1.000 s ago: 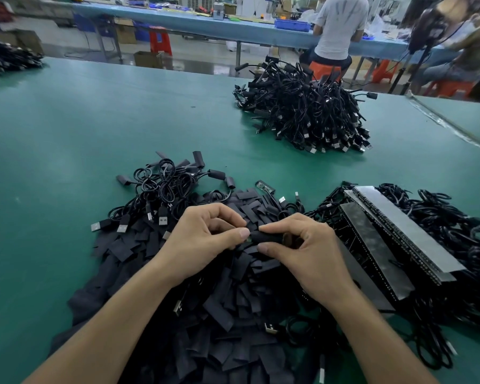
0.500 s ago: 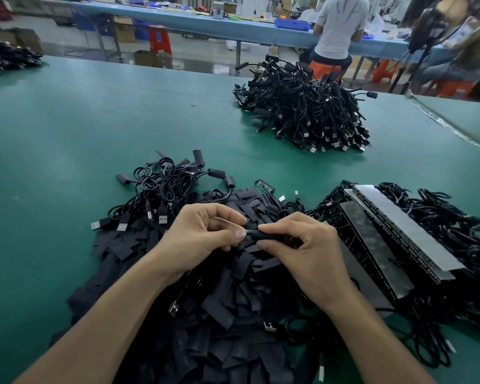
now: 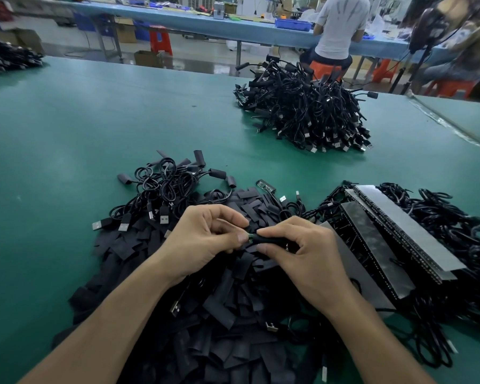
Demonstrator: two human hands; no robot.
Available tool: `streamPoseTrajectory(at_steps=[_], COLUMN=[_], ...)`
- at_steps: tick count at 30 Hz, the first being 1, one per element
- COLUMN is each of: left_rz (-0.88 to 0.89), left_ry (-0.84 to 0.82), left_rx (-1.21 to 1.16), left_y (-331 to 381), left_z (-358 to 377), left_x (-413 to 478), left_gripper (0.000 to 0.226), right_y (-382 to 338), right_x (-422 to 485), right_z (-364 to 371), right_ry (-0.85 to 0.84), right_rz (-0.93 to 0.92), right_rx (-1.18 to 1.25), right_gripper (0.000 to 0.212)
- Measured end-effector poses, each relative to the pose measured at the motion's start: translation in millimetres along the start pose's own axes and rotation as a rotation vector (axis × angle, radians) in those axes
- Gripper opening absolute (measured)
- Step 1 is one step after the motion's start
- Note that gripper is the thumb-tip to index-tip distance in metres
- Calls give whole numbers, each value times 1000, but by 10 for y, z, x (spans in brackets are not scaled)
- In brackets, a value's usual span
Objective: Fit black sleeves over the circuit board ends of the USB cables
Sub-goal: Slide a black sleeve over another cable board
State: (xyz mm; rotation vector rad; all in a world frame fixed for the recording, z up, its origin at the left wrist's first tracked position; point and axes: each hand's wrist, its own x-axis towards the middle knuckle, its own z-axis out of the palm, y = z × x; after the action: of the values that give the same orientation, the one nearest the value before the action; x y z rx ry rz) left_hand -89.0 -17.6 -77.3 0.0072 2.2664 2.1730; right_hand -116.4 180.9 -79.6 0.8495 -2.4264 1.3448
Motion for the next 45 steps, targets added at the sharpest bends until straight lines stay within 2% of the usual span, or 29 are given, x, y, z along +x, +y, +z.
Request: streamPoseTrajectory(at_steps=[8, 12, 21, 29, 37, 45], left_rz=[11, 7, -12, -9, -8, 11], left_ry=[-2, -35, -24, -30, -40, -21], left_rx=[35, 60, -17, 26, 36, 69], left_y=[-8, -10, 8, 13, 23, 15], left_z=[10, 9, -3, 3, 14, 51], left_x=[-8, -9, -7, -15, -25, -22], left_gripper=[18, 21, 17, 19, 20, 19], right_y=[-3, -23, -69, -62, -52, -55], right_x=[16, 6, -42, -31, -27, -40], right_z=[0, -10, -14, -16, -16, -15], right_ry=[-29, -77, -13, -49, -58, -69], right_rz=[58, 43, -79, -47, -44, -54], right_rx=[9, -7, -130, -66, -72, -126], right_gripper=[29, 27, 24, 26, 22, 29])
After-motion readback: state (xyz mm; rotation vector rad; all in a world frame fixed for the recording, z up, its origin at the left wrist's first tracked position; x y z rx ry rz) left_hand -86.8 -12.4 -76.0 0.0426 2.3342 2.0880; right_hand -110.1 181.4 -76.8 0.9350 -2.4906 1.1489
